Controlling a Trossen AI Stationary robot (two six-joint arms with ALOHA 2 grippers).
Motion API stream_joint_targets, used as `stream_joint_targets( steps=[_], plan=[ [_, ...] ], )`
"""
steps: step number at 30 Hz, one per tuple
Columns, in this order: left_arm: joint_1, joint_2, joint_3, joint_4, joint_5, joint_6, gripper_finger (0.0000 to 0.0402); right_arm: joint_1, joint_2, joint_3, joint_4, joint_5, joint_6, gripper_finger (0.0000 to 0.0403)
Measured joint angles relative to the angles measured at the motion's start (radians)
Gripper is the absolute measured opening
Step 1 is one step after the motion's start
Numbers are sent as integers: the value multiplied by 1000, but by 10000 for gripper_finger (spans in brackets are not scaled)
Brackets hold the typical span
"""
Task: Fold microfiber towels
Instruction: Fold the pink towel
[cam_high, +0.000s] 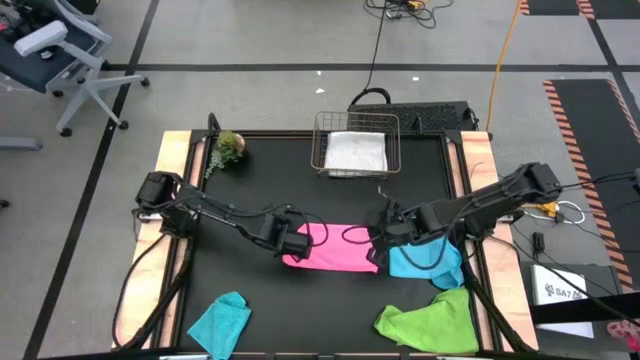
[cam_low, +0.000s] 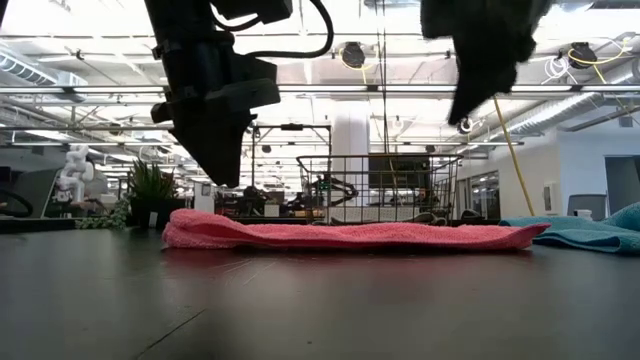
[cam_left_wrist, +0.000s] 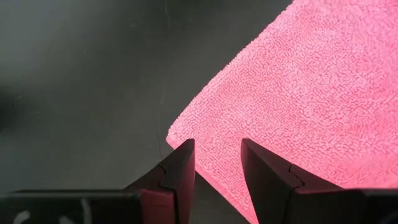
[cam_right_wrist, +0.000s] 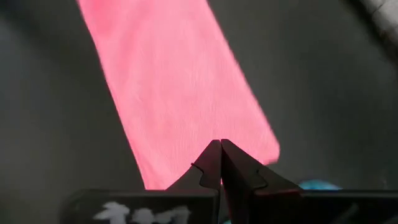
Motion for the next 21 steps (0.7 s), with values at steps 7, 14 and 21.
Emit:
stream_joint_targets(
  steps=[7,14,21],
  plan=[
    [0,0,0,2,-1,-8,134,-38,87,-43,-20,-98,35,7],
    [0,0,0,2,7,-12,134,-72,95,-128,89,-142,13,72],
    [0,0,0,2,7,-15,134,-109,95,-168,115,-141,-1,137]
  ],
)
